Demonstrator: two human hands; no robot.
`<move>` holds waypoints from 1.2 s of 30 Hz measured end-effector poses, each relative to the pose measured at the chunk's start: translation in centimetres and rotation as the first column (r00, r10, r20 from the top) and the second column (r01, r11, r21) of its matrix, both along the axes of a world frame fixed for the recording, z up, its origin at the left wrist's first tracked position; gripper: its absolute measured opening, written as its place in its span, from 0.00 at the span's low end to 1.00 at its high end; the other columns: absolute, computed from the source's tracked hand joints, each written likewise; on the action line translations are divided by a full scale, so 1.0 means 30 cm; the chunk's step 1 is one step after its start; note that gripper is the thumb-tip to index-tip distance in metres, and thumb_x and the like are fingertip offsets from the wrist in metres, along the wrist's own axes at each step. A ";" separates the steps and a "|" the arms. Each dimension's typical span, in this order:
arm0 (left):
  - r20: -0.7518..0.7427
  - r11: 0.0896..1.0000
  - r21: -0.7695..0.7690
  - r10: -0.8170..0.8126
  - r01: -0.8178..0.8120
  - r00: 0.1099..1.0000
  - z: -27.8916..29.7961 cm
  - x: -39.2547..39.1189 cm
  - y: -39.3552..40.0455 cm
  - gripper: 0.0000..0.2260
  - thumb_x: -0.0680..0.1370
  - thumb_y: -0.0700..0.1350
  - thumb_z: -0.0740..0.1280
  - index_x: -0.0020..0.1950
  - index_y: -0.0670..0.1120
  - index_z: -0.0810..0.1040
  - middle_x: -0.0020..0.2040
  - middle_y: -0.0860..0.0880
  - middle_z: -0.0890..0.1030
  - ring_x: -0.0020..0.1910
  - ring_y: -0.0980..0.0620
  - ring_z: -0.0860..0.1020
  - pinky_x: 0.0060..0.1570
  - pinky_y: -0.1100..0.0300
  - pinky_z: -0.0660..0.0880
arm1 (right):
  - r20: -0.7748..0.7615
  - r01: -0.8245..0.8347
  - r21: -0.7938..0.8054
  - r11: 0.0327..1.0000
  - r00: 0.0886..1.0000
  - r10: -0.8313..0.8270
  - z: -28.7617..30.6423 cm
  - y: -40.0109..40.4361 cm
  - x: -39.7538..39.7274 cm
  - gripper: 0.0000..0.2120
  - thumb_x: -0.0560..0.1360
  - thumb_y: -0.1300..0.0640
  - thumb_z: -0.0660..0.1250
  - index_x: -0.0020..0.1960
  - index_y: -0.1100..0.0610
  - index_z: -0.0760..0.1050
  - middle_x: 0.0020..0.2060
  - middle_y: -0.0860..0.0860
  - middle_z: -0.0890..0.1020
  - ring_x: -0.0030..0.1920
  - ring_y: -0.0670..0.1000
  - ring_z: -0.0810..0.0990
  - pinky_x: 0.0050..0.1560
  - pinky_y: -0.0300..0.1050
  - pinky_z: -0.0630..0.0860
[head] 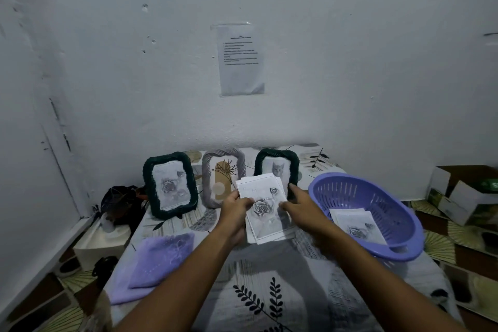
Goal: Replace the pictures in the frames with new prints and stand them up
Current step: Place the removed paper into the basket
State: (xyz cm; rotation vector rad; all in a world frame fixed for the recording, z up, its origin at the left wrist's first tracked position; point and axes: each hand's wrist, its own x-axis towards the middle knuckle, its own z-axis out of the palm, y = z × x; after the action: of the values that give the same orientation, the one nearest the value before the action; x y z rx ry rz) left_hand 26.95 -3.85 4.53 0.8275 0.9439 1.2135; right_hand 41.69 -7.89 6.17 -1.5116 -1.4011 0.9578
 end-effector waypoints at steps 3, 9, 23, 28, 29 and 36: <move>0.072 1.000 -0.028 0.002 0.000 0.997 -0.004 0.061 0.007 0.16 0.76 0.27 0.56 0.60 0.38 0.73 0.53 0.34 0.81 0.47 0.35 0.81 0.41 0.43 0.80 | -0.047 0.004 -0.092 0.996 0.999 -0.009 0.018 -0.021 0.036 0.11 0.79 0.65 0.58 0.59 0.56 0.72 0.45 0.48 0.80 0.43 0.46 0.79 0.37 0.38 0.75; 0.065 0.999 -0.043 -0.009 0.011 0.998 0.007 0.227 0.018 0.16 0.75 0.26 0.56 0.61 0.34 0.72 0.54 0.31 0.79 0.49 0.34 0.80 0.50 0.38 0.78 | -0.203 0.216 -0.160 0.963 0.948 -0.246 0.014 -0.020 0.164 0.12 0.75 0.72 0.61 0.55 0.64 0.78 0.47 0.59 0.83 0.46 0.59 0.83 0.46 0.53 0.81; -0.211 0.990 -0.107 -0.110 0.089 0.971 -0.077 0.435 0.004 0.08 0.79 0.34 0.63 0.56 0.43 0.73 0.40 0.44 0.77 0.30 0.52 0.74 0.24 0.63 0.74 | -0.067 0.463 -0.160 0.872 0.876 -0.478 -0.038 0.051 0.588 0.10 0.71 0.76 0.62 0.39 0.64 0.77 0.40 0.61 0.79 0.37 0.57 0.77 0.38 0.50 0.74; -0.205 0.981 -0.148 -0.152 0.123 0.967 -0.099 0.461 0.005 0.11 0.78 0.35 0.66 0.59 0.43 0.73 0.42 0.41 0.80 0.31 0.50 0.75 0.25 0.61 0.75 | 0.244 0.445 -0.179 0.877 0.884 -0.399 -0.133 0.123 0.658 0.08 0.73 0.70 0.63 0.49 0.70 0.79 0.40 0.57 0.77 0.42 0.54 0.75 0.42 0.50 0.73; -0.204 0.981 -0.150 -0.152 0.123 0.967 -0.102 0.468 0.007 0.08 0.78 0.35 0.65 0.55 0.44 0.73 0.41 0.41 0.80 0.31 0.50 0.75 0.26 0.61 0.74 | 0.284 0.443 -0.192 0.876 0.879 -0.382 -0.142 0.128 0.657 0.09 0.73 0.69 0.63 0.50 0.71 0.79 0.40 0.57 0.77 0.42 0.55 0.75 0.43 0.52 0.75; -0.228 0.979 -0.145 -0.177 0.146 0.958 -0.100 0.493 -0.003 0.06 0.79 0.33 0.63 0.48 0.40 0.78 0.36 0.43 0.81 0.26 0.52 0.78 0.25 0.61 0.76 | 0.494 0.383 -0.238 0.893 0.839 -0.228 -0.168 0.145 0.634 0.08 0.77 0.67 0.60 0.51 0.69 0.77 0.43 0.57 0.74 0.44 0.53 0.71 0.42 0.44 0.66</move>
State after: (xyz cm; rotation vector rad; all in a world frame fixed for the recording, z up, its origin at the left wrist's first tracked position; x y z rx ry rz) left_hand 41.75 -3.95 1.52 0.9442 1.1145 0.9155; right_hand 60.70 -3.53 1.12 -2.2555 -1.2814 0.6746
